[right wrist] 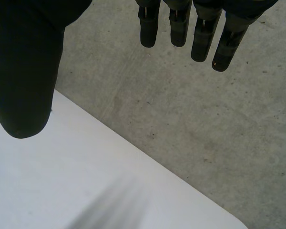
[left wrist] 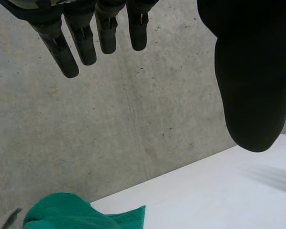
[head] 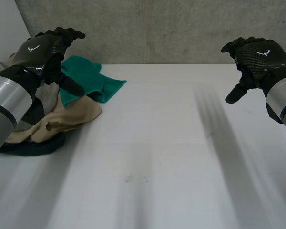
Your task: Fold the laundry.
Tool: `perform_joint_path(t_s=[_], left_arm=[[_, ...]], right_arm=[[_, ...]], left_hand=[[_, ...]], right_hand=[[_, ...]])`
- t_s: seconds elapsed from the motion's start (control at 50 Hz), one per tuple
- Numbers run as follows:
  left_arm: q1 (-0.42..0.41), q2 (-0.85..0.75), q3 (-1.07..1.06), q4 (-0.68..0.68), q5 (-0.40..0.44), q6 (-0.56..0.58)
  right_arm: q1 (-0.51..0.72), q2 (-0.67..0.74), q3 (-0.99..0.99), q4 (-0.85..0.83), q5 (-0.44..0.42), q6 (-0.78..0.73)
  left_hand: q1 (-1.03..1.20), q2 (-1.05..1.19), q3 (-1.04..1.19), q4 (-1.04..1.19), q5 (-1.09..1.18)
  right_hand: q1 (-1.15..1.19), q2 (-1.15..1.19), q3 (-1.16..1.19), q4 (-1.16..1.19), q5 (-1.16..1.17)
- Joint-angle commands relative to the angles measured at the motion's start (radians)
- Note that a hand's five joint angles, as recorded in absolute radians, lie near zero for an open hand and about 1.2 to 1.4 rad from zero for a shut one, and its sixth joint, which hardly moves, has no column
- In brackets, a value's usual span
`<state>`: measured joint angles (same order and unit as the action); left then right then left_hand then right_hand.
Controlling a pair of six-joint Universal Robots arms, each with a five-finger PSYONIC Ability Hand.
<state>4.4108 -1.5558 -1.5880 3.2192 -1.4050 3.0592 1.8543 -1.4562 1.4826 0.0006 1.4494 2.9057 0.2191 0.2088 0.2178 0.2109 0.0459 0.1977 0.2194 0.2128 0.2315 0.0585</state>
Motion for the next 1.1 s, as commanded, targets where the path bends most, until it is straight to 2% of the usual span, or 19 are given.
perform_joint_path(t_s=[0.02,0.12,0.2,0.26,0.34,0.46,0.48,0.52,0.56,0.58,0.64,0.72,0.78,0.86,0.88,0.94,0.96,1.04,1.1], left_arm=[[0.051,-0.032,0.011,0.03,-0.003,0.11],[0.189,-0.186,0.029,0.091,-0.006,0.43],[0.237,-0.3,0.068,0.154,-0.021,0.593],[0.291,-0.419,0.117,0.192,-0.034,0.66],[0.364,-0.55,0.187,0.195,-0.032,0.676],[0.394,-0.694,0.298,0.202,-0.034,0.684],[0.394,-0.705,0.31,0.202,-0.034,0.685],[0.392,-0.724,0.335,0.202,-0.034,0.688],[0.389,-0.722,0.336,0.208,-0.031,0.688],[0.383,-0.716,0.342,0.214,-0.032,0.684],[0.369,-0.713,0.342,0.235,-0.038,0.675],[0.286,-0.6,0.319,0.272,-0.042,0.65],[0.208,-0.488,0.275,0.297,-0.04,0.584],[0.101,-0.365,0.22,0.314,-0.034,0.465],[0.038,-0.307,0.194,0.312,-0.031,0.404],[-0.048,-0.251,0.155,0.31,-0.026,0.316],[-0.106,-0.224,0.128,0.31,-0.02,0.252],[-0.247,-0.222,0.059,0.314,0.03,0.139],[-0.304,-0.254,0.025,0.307,0.078,0.136]], right_arm=[[0.002,-0.001,0.001,0.001,0.0,0.001],[0.006,-0.003,0.004,0.001,-0.001,0.001],[0.011,-0.004,0.005,0.001,-0.001,0.001],[0.013,-0.004,0.011,-0.001,-0.003,0.0],[0.013,-0.004,0.013,0.001,-0.003,0.0],[0.013,-0.004,0.015,0.001,-0.003,0.0],[0.014,-0.004,0.015,0.001,-0.003,0.0],[0.013,-0.003,0.015,0.001,-0.003,0.0],[0.013,-0.003,0.015,0.001,-0.003,0.0],[0.013,-0.003,0.015,0.001,-0.001,0.0],[0.011,-0.004,0.016,0.001,-0.001,-0.002],[0.006,-0.009,0.016,0.001,-0.003,-0.002],[0.005,-0.015,0.013,-0.001,-0.003,-0.002],[0.0,-0.023,0.007,-0.001,-0.003,-0.002],[0.0,-0.027,0.005,0.001,-0.003,0.0],[-0.001,-0.033,0.004,0.001,-0.003,0.0],[-0.001,-0.038,0.002,0.001,-0.003,0.0],[-0.001,-0.046,0.001,0.001,-0.004,0.001],[-0.001,-0.047,0.001,0.001,-0.004,0.003]], left_hand=[[-0.038,-0.028,-0.037,-0.03,-0.039],[-0.041,-0.03,-0.039,-0.033,-0.042],[-0.044,-0.033,-0.042,-0.036,-0.045],[-0.045,-0.034,-0.043,-0.036,-0.046],[-0.045,-0.034,-0.043,-0.036,-0.046],[0.065,0.075,0.066,0.073,0.063],[0.111,0.122,0.113,0.12,0.11],[0.387,0.397,0.388,0.395,0.385],[0.771,0.781,0.772,0.779,0.769],[1.159,1.169,1.16,1.167,1.158],[1.177,1.187,1.178,1.185,1.176],[1.177,1.187,1.178,1.185,1.176],[1.177,1.187,1.178,1.185,1.176],[1.177,1.187,1.178,1.185,1.176],[1.177,1.187,1.178,1.185,1.176],[1.177,1.187,1.178,1.185,1.176],[1.177,1.187,1.178,1.185,1.176],[1.177,1.187,1.178,1.185,1.176],[1.105,1.115,1.106,1.113,1.104]], right_hand=[[-0.023,-0.045,-0.038,-0.057,-0.058],[-0.023,-0.045,-0.038,-0.057,-0.058],[-0.023,-0.045,-0.038,-0.057,-0.058],[-0.023,-0.045,-0.038,-0.057,-0.058],[-0.023,-0.045,-0.038,-0.057,-0.058],[-0.023,-0.045,-0.038,-0.057,-0.058],[-0.023,-0.045,-0.038,-0.057,-0.058],[-0.023,-0.045,-0.038,-0.057,-0.058],[-0.023,-0.045,-0.038,-0.057,-0.058],[-0.023,-0.045,-0.038,-0.057,-0.058],[-0.023,-0.045,-0.038,-0.057,-0.058],[-0.023,-0.045,-0.038,-0.057,-0.058],[-0.023,-0.045,-0.038,-0.057,-0.058],[-0.023,-0.045,-0.038,-0.057,-0.058],[-0.023,-0.045,-0.038,-0.057,-0.058],[-0.023,-0.045,-0.038,-0.057,-0.058],[-0.023,-0.045,-0.038,-0.057,-0.058],[-0.023,-0.045,-0.038,-0.057,-0.058],[-0.023,-0.045,-0.038,-0.057,-0.058]])
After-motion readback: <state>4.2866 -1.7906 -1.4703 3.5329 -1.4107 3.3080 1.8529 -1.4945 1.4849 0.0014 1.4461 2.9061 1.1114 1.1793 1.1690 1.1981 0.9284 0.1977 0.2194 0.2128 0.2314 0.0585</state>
